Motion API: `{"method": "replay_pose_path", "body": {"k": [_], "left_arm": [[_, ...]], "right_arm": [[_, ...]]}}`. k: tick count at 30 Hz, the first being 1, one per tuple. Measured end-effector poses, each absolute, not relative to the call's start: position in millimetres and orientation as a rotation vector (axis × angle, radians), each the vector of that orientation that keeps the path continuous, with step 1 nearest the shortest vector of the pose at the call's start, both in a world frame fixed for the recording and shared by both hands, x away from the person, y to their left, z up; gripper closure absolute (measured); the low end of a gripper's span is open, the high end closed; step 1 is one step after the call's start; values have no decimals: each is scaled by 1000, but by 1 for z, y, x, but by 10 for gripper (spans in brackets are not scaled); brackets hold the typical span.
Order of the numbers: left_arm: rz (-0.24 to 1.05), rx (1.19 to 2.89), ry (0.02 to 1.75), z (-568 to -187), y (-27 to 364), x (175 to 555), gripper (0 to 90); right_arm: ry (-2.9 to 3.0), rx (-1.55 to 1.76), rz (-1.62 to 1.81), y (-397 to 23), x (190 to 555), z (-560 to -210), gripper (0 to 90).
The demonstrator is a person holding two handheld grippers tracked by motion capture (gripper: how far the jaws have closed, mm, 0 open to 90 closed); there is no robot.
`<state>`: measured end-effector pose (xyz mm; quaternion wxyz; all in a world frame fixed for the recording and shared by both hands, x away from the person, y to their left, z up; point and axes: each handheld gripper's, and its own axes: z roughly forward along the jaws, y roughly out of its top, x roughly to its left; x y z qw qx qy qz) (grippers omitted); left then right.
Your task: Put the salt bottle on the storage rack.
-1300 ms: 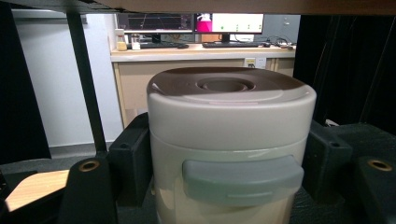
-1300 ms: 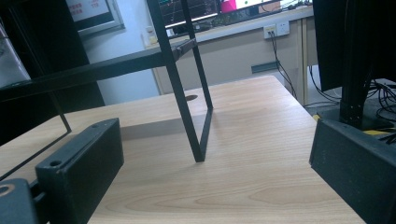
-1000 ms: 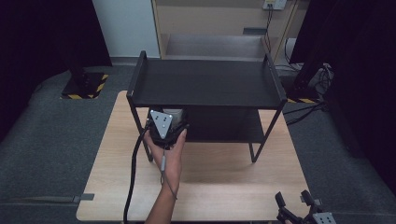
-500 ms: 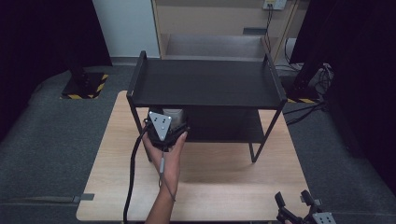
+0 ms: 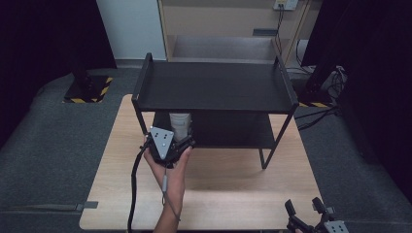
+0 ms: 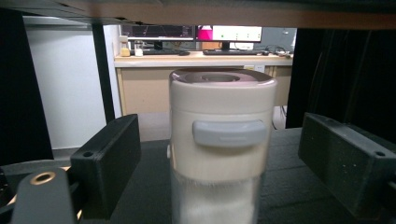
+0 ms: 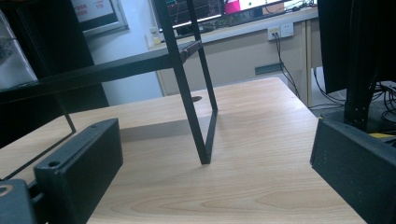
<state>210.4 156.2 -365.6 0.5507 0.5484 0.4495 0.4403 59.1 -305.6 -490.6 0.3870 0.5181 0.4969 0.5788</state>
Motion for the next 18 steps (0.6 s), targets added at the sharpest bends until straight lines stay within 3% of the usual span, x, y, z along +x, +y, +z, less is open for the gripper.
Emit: {"method": "replay_pose_path", "body": {"k": [18], "left_arm": [[960,1339,1008,-387,187,154,107]], "right_arm": [[1286,1306,1492,-298,61,-494,23]]}}
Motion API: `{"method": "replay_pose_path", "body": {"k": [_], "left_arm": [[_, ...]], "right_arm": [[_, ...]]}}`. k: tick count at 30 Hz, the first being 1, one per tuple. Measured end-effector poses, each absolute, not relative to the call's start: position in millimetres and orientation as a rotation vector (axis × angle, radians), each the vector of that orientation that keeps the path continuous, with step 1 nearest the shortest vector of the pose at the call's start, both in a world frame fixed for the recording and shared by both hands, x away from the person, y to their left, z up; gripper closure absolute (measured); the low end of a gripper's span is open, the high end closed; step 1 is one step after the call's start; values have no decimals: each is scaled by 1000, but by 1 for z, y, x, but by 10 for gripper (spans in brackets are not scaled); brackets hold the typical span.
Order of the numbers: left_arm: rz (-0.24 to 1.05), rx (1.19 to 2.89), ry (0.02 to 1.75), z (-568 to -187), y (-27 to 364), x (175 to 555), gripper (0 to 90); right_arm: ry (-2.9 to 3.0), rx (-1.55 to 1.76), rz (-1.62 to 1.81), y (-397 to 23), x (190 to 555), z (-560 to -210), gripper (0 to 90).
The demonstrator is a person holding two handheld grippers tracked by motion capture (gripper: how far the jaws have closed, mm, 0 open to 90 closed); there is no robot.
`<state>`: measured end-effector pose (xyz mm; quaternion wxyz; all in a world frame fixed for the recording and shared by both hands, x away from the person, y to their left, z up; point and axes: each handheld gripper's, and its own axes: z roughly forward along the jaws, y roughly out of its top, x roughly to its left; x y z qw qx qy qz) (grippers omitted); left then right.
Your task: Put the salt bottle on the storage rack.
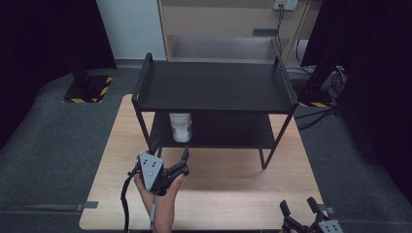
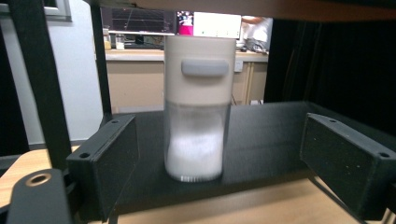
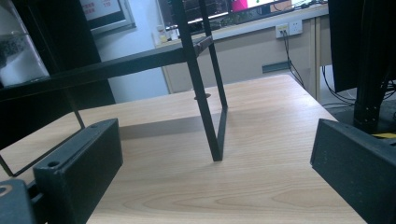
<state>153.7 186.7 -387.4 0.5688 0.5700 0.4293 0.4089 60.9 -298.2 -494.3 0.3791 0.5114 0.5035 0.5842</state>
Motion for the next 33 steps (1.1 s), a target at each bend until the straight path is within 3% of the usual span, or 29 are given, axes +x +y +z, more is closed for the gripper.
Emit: {"method": "replay_pose_path", "body": {"k": [24,33], "left_arm": [[911,1401,1007,-455,236,102,99],[958,1408,985,-467,251,87,92]], "right_arm": [[1304,1284,1496,-287,54,-494,23],[1316,1285,1495,-283,53,-495,22]]}}
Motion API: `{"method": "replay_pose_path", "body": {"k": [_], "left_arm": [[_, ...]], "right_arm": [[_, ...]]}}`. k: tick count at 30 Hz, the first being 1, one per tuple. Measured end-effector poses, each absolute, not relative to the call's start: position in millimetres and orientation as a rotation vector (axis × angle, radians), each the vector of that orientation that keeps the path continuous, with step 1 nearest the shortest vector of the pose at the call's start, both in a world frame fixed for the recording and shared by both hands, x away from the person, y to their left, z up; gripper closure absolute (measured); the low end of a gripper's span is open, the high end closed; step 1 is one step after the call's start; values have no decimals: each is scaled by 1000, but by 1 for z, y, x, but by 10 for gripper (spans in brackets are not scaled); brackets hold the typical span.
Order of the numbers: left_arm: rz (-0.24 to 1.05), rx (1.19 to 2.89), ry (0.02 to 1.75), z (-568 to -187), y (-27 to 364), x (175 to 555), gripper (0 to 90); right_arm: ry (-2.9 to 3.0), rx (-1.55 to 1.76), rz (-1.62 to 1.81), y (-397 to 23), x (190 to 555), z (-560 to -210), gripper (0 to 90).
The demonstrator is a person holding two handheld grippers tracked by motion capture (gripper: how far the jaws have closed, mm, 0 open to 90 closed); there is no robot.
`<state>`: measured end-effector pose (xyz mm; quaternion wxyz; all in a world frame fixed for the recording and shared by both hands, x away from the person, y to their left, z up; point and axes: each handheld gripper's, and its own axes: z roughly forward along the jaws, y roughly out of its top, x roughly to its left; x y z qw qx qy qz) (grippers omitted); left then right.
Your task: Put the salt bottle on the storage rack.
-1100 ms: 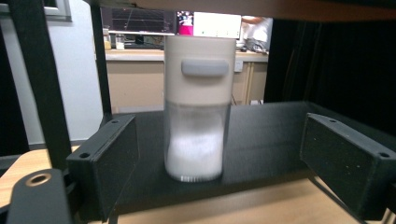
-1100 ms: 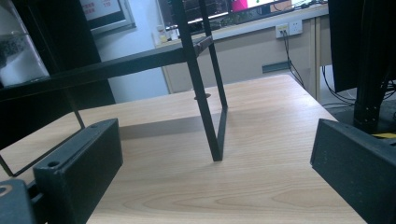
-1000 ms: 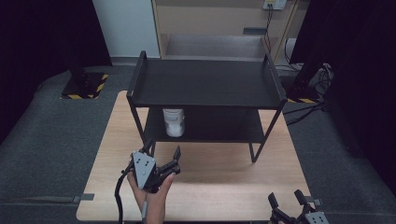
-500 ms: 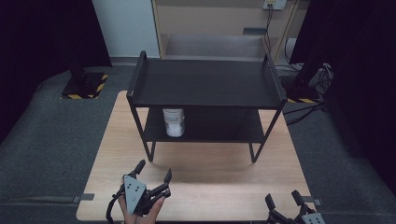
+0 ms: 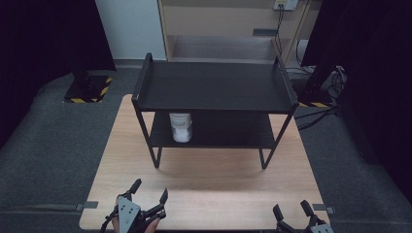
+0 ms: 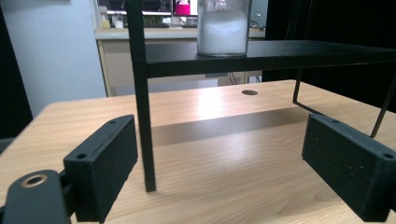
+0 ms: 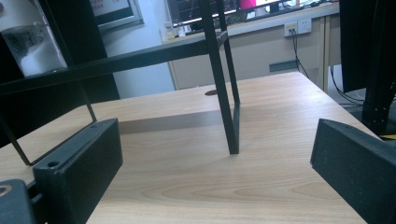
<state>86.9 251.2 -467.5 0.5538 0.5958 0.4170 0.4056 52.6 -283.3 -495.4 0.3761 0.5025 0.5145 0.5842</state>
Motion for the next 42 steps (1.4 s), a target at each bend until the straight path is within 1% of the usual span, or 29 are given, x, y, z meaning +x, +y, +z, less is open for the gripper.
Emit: {"method": "replay_pose_path", "body": {"k": [16,42], "left_arm": [[1004,1422,1020,-480,280,81,91],[1033,1417,1017,-479,291,76,91]], "right_arm": [[1309,1295,1486,-282,50,-497,22],[1311,1303,1484,-281,53,-498,22]]}}
